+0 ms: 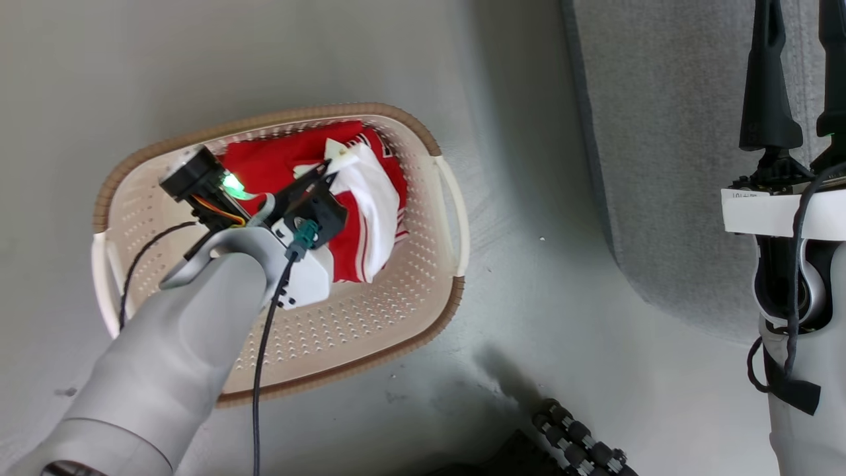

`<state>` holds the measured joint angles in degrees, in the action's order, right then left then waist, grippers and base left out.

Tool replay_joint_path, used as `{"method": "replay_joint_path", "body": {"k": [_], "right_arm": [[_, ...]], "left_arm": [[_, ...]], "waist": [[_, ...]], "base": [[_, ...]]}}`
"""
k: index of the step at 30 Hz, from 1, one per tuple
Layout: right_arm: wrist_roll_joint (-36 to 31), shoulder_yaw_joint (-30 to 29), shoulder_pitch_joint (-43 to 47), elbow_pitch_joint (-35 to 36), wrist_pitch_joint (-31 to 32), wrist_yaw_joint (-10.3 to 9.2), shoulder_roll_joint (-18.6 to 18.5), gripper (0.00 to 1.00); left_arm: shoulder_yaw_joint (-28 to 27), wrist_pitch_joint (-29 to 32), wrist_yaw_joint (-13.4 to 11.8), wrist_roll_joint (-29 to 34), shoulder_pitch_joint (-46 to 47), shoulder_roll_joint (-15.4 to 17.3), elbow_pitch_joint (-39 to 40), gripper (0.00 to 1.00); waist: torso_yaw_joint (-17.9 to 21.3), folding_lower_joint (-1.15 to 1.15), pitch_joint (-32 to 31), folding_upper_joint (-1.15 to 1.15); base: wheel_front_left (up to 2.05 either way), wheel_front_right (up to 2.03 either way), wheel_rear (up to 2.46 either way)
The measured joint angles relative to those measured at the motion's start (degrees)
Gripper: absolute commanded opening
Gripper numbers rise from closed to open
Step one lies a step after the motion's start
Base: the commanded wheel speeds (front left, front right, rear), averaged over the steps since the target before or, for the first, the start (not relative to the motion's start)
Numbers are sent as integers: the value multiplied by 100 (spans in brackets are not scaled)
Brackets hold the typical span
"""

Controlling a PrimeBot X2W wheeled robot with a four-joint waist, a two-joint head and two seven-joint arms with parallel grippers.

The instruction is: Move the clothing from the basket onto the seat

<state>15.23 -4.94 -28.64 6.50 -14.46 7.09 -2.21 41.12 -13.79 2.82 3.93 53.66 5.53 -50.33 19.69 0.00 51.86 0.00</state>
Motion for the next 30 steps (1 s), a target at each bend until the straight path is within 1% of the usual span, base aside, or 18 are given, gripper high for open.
{"method": "replay_joint_path", "body": {"k": [5,16,20,30], "right_arm": [[-77,-3,-1,-13,0,0,0,100],[-244,-124,9,-155,-16,0,-3,100],[-352,-176,17,-194,-16,0,-4,100],[-476,-229,30,-293,-18,0,-8,100]], "left_arm": [[2,-42,-19,-70,-180,-26,250,0],[-101,-51,-192,-248,-626,-62,938,0],[-198,-51,-236,-410,-771,-44,1379,0],[-442,-65,-478,-588,-1255,47,2412,0]], "waist": [[-148,0,-106,0],[-446,0,-437,0],[-548,0,-583,0],[-795,0,-992,0]], "base": [[0,0,0],[0,0,0],[0,0,0],[0,0,0]]}}
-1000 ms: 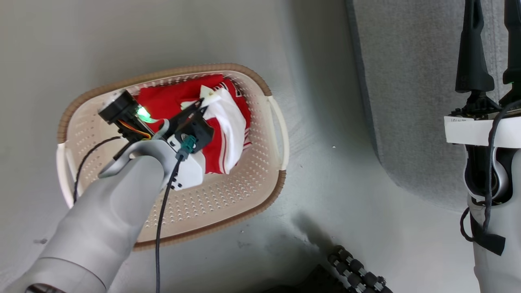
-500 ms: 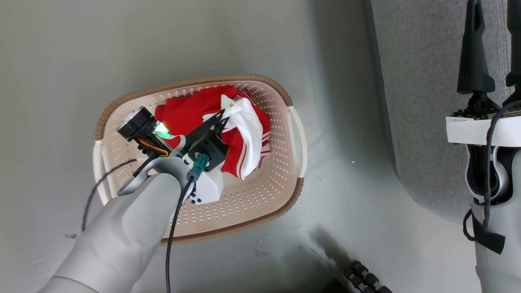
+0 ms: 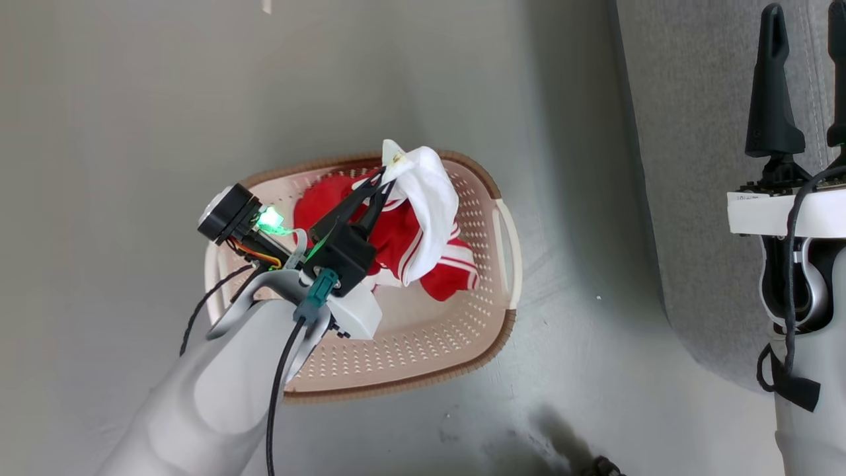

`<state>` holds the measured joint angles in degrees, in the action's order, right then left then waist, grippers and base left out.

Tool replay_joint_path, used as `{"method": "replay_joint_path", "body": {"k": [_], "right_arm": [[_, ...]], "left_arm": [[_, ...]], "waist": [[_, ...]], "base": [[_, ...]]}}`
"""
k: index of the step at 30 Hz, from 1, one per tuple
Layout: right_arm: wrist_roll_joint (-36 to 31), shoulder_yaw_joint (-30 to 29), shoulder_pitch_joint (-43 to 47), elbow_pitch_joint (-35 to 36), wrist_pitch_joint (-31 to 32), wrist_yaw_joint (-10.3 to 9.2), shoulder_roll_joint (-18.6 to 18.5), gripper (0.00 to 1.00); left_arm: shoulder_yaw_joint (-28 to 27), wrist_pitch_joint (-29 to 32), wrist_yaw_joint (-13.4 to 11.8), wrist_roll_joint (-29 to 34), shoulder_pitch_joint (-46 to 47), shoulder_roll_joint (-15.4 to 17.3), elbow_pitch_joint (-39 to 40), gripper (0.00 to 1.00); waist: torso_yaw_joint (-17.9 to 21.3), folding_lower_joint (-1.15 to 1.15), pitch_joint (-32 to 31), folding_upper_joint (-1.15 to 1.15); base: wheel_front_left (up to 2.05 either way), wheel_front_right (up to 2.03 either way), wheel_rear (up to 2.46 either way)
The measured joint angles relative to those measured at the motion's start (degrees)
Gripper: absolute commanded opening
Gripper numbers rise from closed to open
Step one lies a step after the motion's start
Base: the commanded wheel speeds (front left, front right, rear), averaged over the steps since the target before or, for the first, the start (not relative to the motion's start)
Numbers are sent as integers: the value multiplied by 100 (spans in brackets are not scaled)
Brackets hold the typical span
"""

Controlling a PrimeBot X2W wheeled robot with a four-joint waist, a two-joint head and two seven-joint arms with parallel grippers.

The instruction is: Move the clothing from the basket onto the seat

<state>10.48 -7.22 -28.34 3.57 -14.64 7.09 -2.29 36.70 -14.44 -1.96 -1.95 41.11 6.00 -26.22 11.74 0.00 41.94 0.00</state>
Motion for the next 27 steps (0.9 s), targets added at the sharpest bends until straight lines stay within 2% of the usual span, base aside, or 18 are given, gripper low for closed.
{"method": "replay_joint_path", "body": {"k": [17,27], "right_arm": [[-292,-164,377,-220,0,0,-8,100],[-356,-242,498,-283,0,0,-9,100]], "left_arm": [[-289,-2,-169,-302,-731,299,1237,0],[-442,-2,-194,-313,-987,534,1680,0]], "waist": [[-399,0,-821,0],[-599,0,-1359,0]], "base": [[0,0,0],[0,0,0]]}}
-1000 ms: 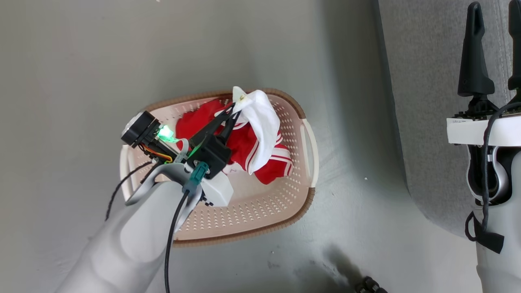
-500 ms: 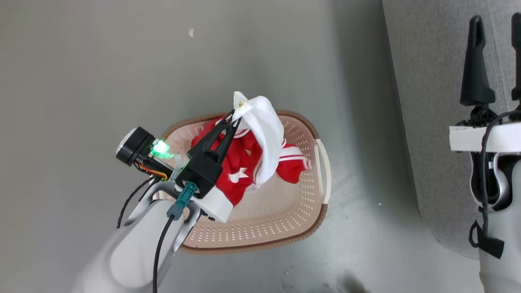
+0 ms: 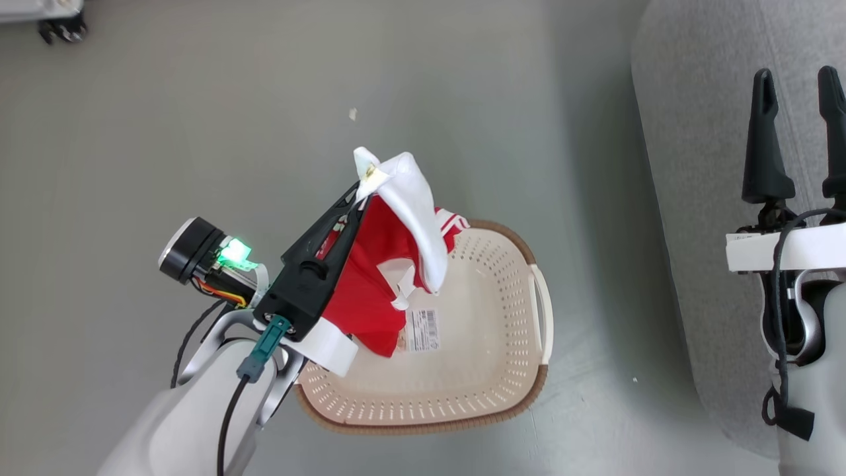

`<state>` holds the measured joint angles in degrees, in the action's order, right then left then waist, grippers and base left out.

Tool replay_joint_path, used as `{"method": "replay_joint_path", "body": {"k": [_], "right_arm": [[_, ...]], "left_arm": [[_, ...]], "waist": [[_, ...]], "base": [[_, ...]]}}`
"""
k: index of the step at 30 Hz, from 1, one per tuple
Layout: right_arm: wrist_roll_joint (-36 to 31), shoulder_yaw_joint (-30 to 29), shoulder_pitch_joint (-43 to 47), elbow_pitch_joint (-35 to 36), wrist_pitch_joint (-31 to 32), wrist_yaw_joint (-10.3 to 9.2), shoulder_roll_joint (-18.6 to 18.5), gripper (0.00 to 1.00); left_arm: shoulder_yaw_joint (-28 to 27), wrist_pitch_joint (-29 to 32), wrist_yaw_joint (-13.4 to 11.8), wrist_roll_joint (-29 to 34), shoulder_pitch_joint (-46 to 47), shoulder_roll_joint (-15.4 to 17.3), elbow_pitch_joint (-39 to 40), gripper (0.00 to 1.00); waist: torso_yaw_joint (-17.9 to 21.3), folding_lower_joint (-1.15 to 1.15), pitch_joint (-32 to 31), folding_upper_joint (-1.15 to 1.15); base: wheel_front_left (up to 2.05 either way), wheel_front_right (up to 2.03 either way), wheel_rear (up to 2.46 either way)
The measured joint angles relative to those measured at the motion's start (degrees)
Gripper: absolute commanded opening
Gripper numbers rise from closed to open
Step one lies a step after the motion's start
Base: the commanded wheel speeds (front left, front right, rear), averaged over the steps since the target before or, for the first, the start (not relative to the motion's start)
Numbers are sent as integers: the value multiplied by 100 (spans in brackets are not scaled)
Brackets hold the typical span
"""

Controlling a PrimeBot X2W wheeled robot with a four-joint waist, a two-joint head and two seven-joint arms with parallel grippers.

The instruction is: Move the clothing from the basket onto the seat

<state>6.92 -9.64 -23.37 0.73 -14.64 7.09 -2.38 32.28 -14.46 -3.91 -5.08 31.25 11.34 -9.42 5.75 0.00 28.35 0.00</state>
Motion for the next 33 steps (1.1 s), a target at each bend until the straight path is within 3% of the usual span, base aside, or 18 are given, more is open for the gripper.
{"method": "replay_joint_path", "body": {"k": [19,33], "right_arm": [[-198,7,590,-215,0,-1,-10,100],[-240,133,1058,-367,0,-1,-20,100]], "left_arm": [[-385,0,0,-599,-511,129,215,0],[-576,0,13,-700,-596,320,290,0]], "waist": [[-294,0,-1062,0],[-406,0,-1859,0]], "base": [[0,0,0],[0,0,0]]}}
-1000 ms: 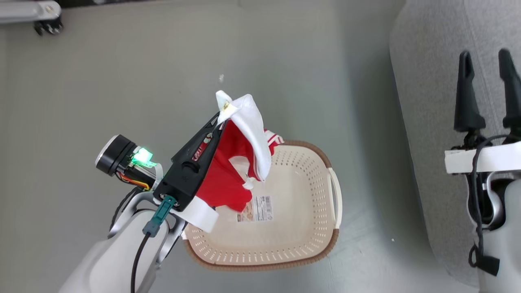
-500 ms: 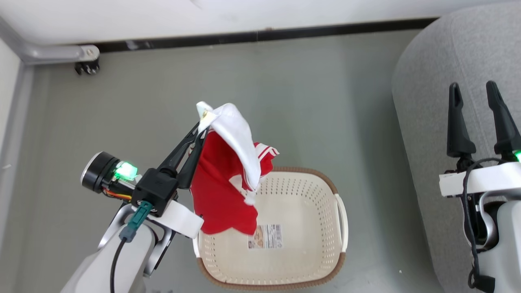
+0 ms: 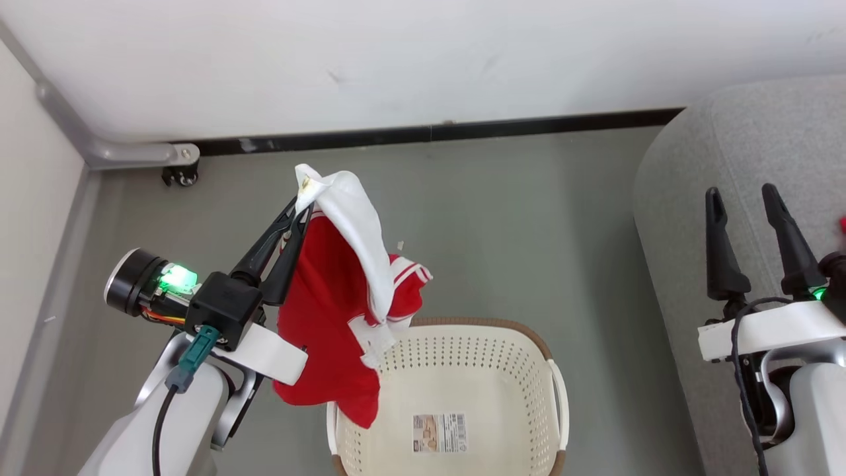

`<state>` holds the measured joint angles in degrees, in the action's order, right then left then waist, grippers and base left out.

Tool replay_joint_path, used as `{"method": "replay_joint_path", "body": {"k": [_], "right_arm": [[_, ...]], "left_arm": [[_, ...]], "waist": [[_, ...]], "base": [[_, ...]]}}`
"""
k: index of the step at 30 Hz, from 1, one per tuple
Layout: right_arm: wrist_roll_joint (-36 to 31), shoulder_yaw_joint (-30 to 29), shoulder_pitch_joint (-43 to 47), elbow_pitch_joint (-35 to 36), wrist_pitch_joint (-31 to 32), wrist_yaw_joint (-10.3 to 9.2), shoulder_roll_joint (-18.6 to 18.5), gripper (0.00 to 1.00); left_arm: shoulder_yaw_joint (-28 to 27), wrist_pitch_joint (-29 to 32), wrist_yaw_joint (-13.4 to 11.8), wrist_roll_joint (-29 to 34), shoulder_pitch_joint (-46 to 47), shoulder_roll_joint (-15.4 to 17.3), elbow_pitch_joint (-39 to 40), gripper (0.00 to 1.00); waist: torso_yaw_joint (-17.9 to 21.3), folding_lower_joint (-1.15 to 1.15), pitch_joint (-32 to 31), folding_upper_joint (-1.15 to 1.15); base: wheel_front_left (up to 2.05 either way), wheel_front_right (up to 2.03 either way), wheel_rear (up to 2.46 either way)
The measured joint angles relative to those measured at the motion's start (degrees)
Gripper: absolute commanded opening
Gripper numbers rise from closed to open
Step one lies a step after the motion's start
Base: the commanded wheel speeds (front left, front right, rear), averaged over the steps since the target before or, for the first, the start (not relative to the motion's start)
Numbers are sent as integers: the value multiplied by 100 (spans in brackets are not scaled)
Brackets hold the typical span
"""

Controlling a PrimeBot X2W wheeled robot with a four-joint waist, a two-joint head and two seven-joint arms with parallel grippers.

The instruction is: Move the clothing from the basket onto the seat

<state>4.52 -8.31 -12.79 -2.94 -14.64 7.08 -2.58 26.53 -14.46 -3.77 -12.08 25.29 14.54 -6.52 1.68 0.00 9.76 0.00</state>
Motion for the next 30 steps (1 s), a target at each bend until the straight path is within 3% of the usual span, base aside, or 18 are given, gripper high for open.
{"method": "replay_joint_path", "body": {"k": [6,17,30], "right_arm": [[-56,450,223,-190,1,0,-160,100],[-102,1884,367,-385,170,1,-577,100],[10,3286,370,-537,490,5,-1239,100]], "left_arm": [[25,7,156,-2,62,19,82,0],[123,181,403,-45,666,-7,361,0],[313,487,604,-256,985,-238,561,0]], "waist": [[-43,0,-311,0],[-120,0,-755,0],[-264,0,-1058,0]], "base": [[0,0,0],[0,0,0],[0,0,0]]}}
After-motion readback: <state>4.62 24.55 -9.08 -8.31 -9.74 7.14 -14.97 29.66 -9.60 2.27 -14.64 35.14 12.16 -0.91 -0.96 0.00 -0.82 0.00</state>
